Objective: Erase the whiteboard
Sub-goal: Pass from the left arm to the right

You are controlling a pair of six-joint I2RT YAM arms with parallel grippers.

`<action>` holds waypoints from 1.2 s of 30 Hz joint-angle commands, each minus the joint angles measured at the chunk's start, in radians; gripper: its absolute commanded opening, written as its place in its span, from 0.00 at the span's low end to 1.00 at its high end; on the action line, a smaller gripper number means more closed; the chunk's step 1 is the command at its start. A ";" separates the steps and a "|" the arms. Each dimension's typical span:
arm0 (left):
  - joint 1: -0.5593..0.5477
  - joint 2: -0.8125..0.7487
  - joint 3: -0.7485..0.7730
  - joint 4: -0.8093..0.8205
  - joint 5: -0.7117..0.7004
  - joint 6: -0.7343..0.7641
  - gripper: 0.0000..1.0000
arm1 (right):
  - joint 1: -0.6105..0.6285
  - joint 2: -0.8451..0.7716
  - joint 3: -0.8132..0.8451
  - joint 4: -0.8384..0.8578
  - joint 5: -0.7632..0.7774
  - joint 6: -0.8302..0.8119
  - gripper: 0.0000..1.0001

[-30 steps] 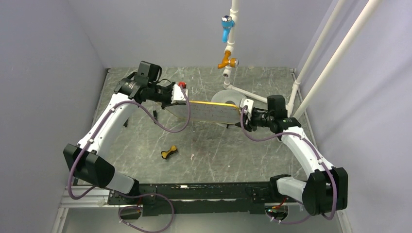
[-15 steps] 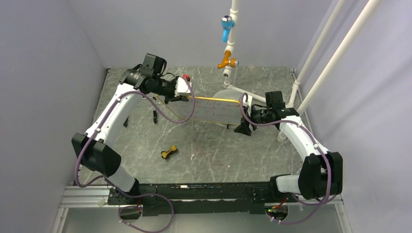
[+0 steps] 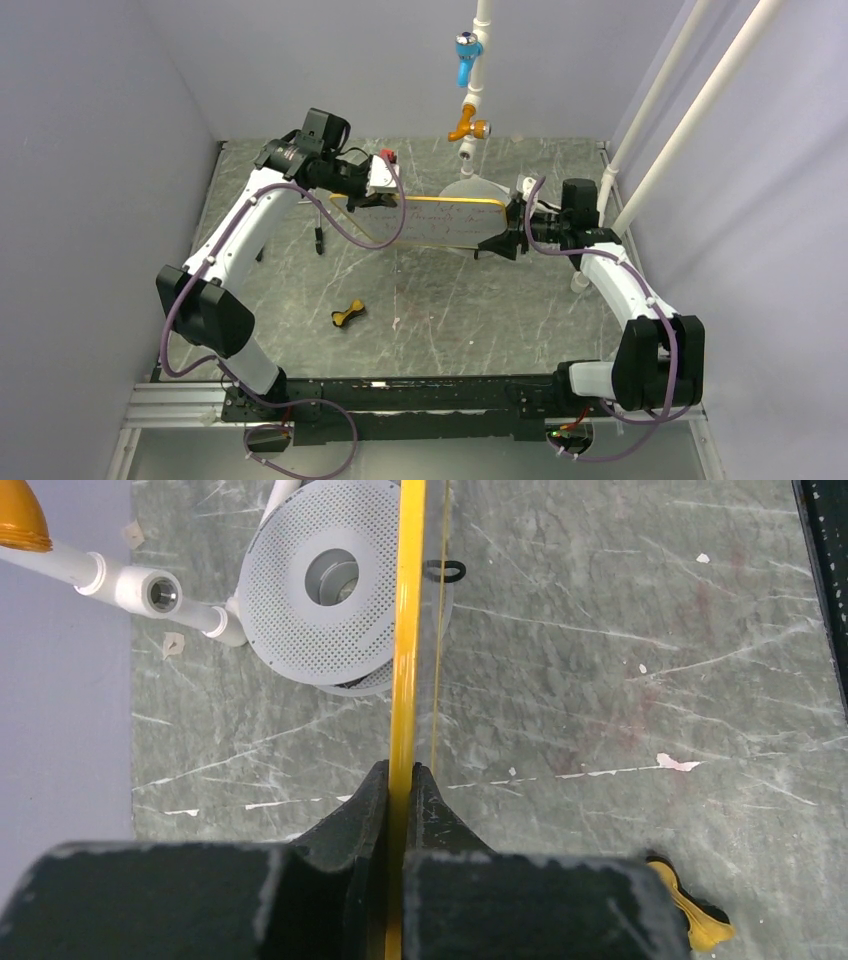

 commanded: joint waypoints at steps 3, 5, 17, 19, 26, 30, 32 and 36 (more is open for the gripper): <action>0.026 0.045 -0.024 0.035 0.054 -0.051 0.00 | 0.000 0.013 0.060 0.013 -0.170 -0.096 0.42; 0.029 0.043 -0.024 0.039 0.057 -0.056 0.00 | 0.000 0.016 0.087 -0.047 -0.196 -0.134 0.31; 0.042 -0.043 -0.058 0.107 0.120 -0.145 0.07 | 0.094 -0.023 0.110 -0.128 -0.133 -0.068 0.00; 0.067 -0.093 -0.082 0.195 0.145 -0.264 0.35 | 0.094 -0.035 0.098 -0.086 -0.114 0.035 0.00; 0.221 -0.433 -0.456 0.807 0.190 -0.775 0.84 | 0.094 -0.079 0.057 -0.091 -0.029 0.206 0.00; 0.282 -0.649 -0.706 1.098 -0.042 -1.053 0.99 | 0.094 -0.113 0.018 -0.098 0.033 0.261 0.00; 0.294 -0.730 -0.765 1.054 -0.184 -1.174 0.99 | 0.094 -0.131 0.012 -0.104 0.048 0.298 0.00; 0.296 -0.827 -0.842 0.797 -0.310 -1.341 0.99 | 0.093 -0.158 0.009 -0.104 0.091 0.350 0.00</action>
